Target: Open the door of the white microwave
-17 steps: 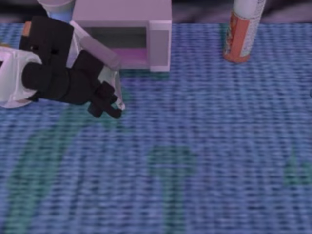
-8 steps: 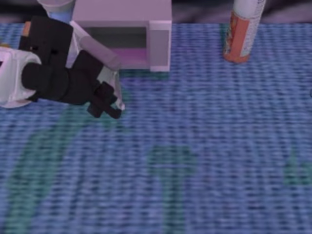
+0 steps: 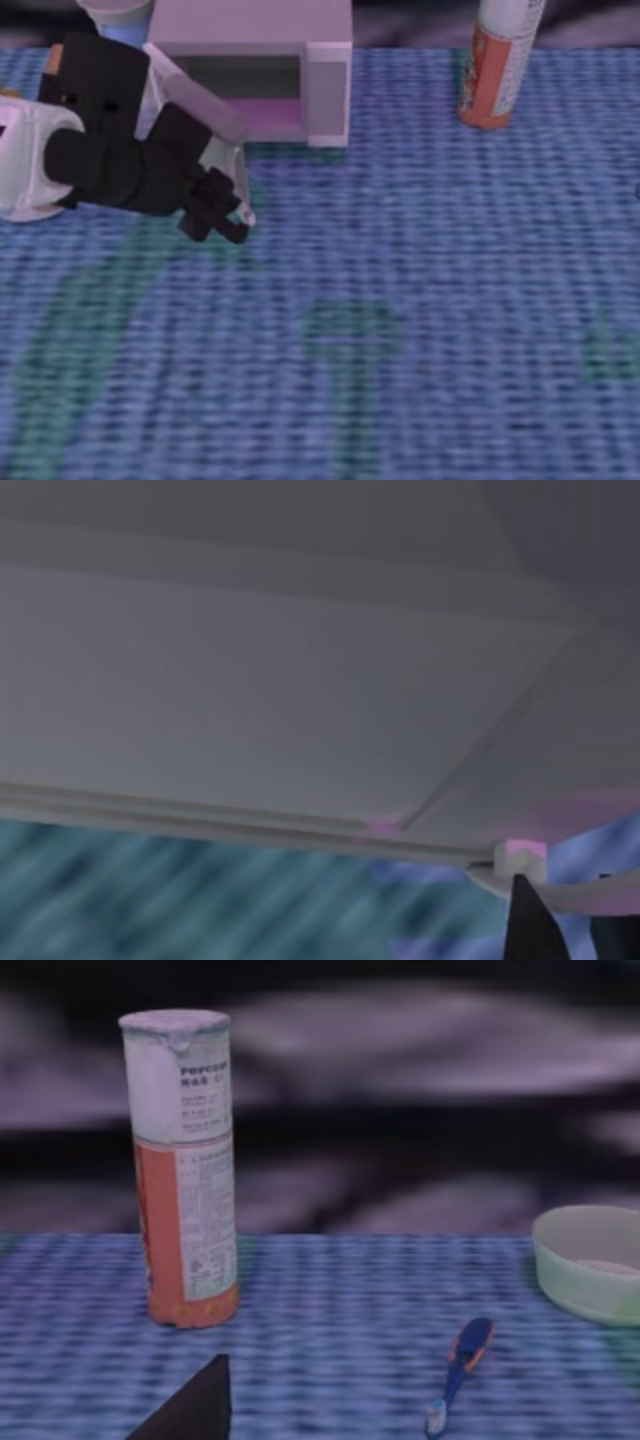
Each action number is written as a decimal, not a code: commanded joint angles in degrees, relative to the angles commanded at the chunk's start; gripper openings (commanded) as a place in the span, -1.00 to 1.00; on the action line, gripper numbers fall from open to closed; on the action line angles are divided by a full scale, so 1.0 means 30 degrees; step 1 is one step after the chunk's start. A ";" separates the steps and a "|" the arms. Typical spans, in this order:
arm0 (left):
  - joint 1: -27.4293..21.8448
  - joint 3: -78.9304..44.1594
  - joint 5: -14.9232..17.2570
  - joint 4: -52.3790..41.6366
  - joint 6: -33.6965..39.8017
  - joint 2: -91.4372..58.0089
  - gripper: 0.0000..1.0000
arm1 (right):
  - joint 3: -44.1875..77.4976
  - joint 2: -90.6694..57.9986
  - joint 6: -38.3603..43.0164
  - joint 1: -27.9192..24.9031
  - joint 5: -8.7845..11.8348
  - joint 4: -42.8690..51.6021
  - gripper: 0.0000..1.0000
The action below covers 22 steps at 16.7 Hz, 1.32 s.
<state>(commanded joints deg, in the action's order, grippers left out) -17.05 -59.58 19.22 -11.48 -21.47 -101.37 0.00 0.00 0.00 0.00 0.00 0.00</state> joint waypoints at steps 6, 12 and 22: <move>0.0293 0.0045 0.0594 -0.0329 -0.0758 0.0055 -1.00 | 0.0000 0.0000 0.0000 0.0000 0.0000 0.0000 1.00; 0.0675 0.0042 0.1072 -0.0640 -0.1575 0.0116 -1.00 | 0.0000 0.0000 0.0000 0.0000 0.0000 0.0000 1.00; 0.0675 0.0042 0.1072 -0.0640 -0.1575 0.0116 -1.00 | 0.0000 0.0000 0.0000 0.0000 0.0000 0.0000 1.00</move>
